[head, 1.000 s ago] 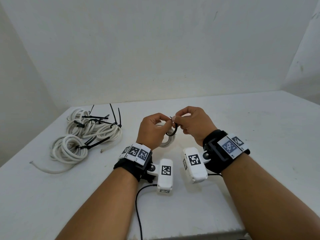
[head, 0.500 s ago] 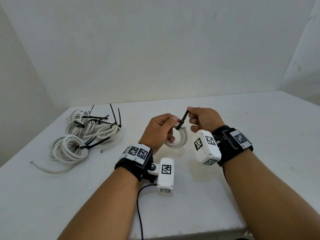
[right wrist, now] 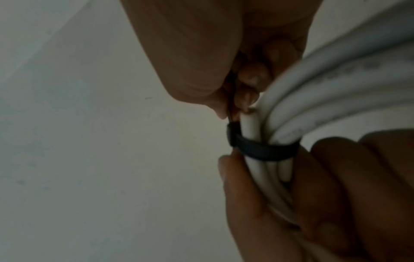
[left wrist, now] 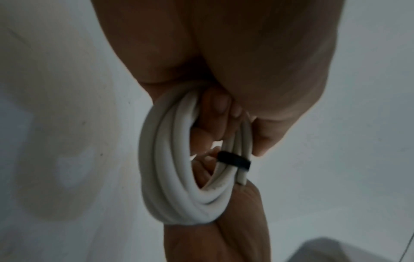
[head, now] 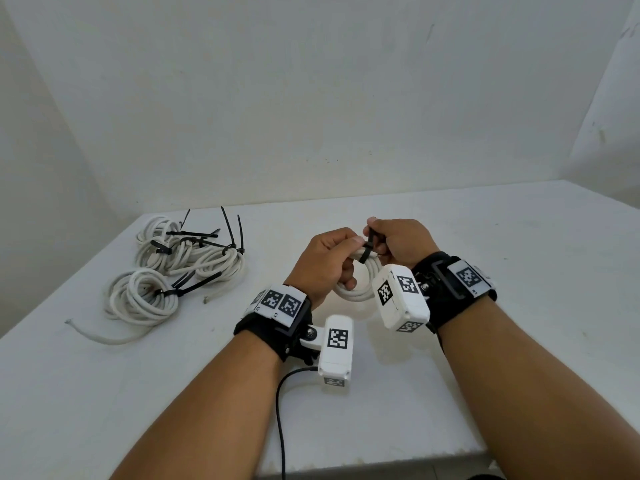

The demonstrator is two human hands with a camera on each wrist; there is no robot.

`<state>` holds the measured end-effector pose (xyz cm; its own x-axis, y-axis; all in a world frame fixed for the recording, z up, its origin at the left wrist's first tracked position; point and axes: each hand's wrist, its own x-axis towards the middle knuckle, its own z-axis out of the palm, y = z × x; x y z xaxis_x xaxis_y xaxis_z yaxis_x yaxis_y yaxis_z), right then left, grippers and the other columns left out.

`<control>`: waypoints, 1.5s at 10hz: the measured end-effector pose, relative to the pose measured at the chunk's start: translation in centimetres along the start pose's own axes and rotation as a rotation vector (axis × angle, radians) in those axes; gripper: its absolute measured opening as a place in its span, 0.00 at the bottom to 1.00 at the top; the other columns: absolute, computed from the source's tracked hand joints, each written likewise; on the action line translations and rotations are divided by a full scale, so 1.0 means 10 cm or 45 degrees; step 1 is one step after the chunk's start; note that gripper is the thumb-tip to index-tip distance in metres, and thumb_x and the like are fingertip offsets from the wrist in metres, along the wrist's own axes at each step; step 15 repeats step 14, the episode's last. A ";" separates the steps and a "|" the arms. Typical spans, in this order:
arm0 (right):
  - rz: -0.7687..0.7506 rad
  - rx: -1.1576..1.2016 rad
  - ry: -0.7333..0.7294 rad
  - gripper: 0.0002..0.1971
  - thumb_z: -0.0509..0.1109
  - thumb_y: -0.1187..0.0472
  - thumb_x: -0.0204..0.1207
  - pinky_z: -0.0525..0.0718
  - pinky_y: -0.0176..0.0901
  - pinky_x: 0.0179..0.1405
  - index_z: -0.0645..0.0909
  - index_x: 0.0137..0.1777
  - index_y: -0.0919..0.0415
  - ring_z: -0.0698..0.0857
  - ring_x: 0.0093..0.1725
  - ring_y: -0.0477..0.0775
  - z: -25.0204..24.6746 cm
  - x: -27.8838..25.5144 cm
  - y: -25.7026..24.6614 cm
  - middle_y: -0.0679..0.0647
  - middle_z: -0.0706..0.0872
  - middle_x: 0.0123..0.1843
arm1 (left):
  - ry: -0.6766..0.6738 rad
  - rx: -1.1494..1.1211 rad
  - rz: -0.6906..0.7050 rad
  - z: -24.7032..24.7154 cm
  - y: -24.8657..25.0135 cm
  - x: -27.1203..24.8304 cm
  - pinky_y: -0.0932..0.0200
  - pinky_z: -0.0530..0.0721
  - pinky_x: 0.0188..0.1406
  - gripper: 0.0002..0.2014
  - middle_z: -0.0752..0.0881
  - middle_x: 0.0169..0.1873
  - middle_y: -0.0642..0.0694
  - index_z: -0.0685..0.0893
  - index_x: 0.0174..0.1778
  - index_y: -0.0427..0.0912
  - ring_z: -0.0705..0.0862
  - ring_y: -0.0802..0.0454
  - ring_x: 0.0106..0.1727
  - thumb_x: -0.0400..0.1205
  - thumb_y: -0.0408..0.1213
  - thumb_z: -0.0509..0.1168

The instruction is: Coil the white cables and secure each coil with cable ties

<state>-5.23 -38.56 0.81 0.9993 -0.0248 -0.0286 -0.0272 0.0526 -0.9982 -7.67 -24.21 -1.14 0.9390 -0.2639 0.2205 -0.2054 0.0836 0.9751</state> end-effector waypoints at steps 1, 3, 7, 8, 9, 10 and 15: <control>0.056 -0.024 -0.031 0.16 0.66 0.59 0.84 0.72 0.36 0.22 0.83 0.35 0.64 0.73 0.20 0.47 0.01 0.03 0.05 0.50 0.79 0.22 | 0.018 -0.148 -0.102 -0.04 0.01 -0.01 0.60 0.75 0.24 0.13 0.63 0.19 0.51 0.80 0.43 0.34 0.61 0.56 0.19 0.88 0.31 0.52; 0.149 -0.064 -0.113 0.17 0.66 0.48 0.83 0.84 0.44 0.40 0.86 0.44 0.61 0.87 0.42 0.53 -0.10 0.05 0.06 0.53 0.90 0.39 | 0.001 0.120 -0.017 -0.16 0.15 -0.03 0.61 0.77 0.39 0.14 0.78 0.26 0.47 0.84 0.56 0.39 0.77 0.53 0.30 0.87 0.26 0.53; 0.237 -1.587 -0.439 0.49 0.64 0.25 0.71 0.51 0.58 0.83 0.55 0.87 0.50 0.48 0.87 0.64 0.10 -0.04 0.11 0.59 0.50 0.89 | 1.007 1.394 -0.149 -1.48 0.52 -0.37 0.47 0.78 0.59 0.09 0.86 0.43 0.51 0.76 0.48 0.51 0.80 0.44 0.47 0.77 0.43 0.69; 0.214 -1.606 -0.428 0.50 0.65 0.24 0.70 0.55 0.58 0.83 0.54 0.87 0.48 0.47 0.87 0.65 0.10 0.01 0.17 0.58 0.49 0.89 | 0.903 1.546 -0.261 -1.64 0.46 -0.33 0.50 0.79 0.51 0.07 0.86 0.43 0.47 0.78 0.47 0.48 0.81 0.43 0.45 0.77 0.39 0.69; 0.238 -1.597 -0.435 0.59 0.70 0.22 0.60 0.60 0.63 0.83 0.48 0.87 0.43 0.39 0.87 0.65 0.07 0.12 0.30 0.54 0.43 0.89 | 0.727 1.648 -0.362 -1.72 0.34 -0.29 0.54 0.78 0.48 0.05 0.87 0.48 0.45 0.80 0.48 0.47 0.83 0.41 0.52 0.78 0.38 0.68; 0.245 -1.593 -0.432 0.65 0.76 0.23 0.53 0.58 0.66 0.83 0.46 0.87 0.40 0.34 0.87 0.63 0.05 0.15 0.38 0.52 0.40 0.89 | 0.643 1.659 -0.407 -1.77 0.26 -0.27 0.58 0.76 0.47 0.01 0.88 0.49 0.47 0.81 0.42 0.51 0.83 0.45 0.52 0.78 0.39 0.67; 0.163 -1.672 -0.412 0.69 0.74 0.20 0.43 0.66 0.65 0.80 0.50 0.86 0.40 0.45 0.87 0.63 0.06 0.13 0.39 0.51 0.50 0.88 | 0.846 1.374 -0.106 -1.57 0.39 -0.41 0.59 0.73 0.45 0.08 0.86 0.44 0.44 0.85 0.46 0.38 0.80 0.46 0.45 0.83 0.37 0.63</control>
